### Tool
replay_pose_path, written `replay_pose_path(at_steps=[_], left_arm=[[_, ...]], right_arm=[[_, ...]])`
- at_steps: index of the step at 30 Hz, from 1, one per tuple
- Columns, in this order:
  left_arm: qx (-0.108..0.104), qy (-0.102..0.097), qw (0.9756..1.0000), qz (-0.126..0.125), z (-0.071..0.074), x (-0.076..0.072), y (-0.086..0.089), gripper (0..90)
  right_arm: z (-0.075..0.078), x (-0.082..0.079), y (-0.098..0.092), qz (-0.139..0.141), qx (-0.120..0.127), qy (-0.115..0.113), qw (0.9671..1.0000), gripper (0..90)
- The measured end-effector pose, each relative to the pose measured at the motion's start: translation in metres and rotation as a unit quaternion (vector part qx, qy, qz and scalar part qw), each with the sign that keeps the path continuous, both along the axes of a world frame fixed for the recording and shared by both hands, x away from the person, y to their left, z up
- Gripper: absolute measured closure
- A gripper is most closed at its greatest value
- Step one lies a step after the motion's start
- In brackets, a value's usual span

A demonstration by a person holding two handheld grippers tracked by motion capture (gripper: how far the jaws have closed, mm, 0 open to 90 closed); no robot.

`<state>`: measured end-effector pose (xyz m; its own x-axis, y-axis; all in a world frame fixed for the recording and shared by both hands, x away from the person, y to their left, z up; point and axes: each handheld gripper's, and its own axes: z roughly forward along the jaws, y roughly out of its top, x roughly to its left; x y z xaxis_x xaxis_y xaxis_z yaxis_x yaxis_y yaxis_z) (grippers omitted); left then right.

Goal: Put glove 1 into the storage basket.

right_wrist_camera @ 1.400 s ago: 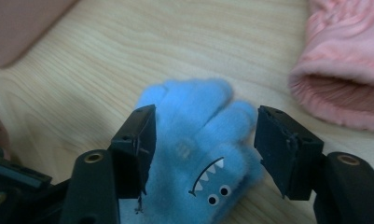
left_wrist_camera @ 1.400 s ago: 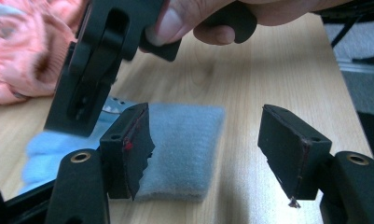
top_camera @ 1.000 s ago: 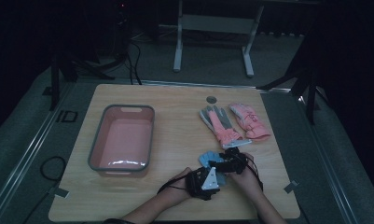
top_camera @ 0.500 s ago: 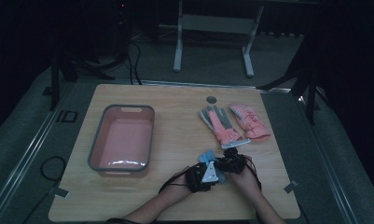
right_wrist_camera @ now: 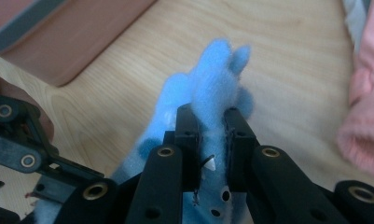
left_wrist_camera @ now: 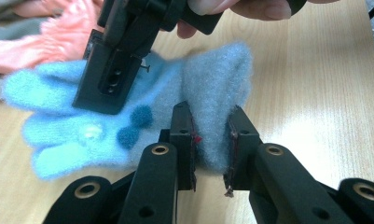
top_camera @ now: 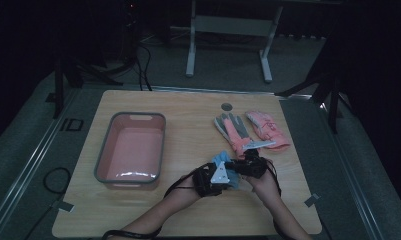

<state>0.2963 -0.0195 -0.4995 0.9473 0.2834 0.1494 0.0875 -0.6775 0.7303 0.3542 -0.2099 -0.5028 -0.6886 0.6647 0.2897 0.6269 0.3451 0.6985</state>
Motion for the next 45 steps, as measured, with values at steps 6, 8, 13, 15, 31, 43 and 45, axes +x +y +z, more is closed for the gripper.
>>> replay_pose_path(at_steps=[6,8,13,15,31,43,45], left_arm=[[0.002,-0.007,0.9999,0.009,0.019,0.004,0.011,77.2],[0.005,-0.009,0.9999,0.009,0.021,0.005,0.012,77.2],[0.012,-0.011,0.9998,0.01,0.037,0.012,0.027,77.2],[0.013,-0.011,0.9998,0.011,0.042,0.014,0.033,77.2],[0.015,-0.012,0.9989,0.043,0.059,0.019,0.077,77.2],[0.024,-0.018,0.9967,0.075,0.07,0.015,0.122,77.2],[0.026,-0.019,0.9961,0.082,0.072,0.015,0.131,77.2]], right_arm=[[0.019,0.004,0.01,0.004,0.008,-0.014,0.9999,79.4],[0.022,0.006,0.012,0.004,0.01,-0.016,0.9998,79.4],[0.037,0.013,0.027,0.008,0.016,-0.02,0.9997,79.4],[0.043,0.014,0.033,0.01,0.014,-0.023,0.9996,79.4],[0.068,0.028,0.084,0.037,0.011,-0.043,0.9983,79.5],[0.079,0.034,0.133,0.072,0.024,-0.044,0.9961,79.5],[0.082,0.036,0.143,0.079,0.024,-0.045,0.9956,79.6]])
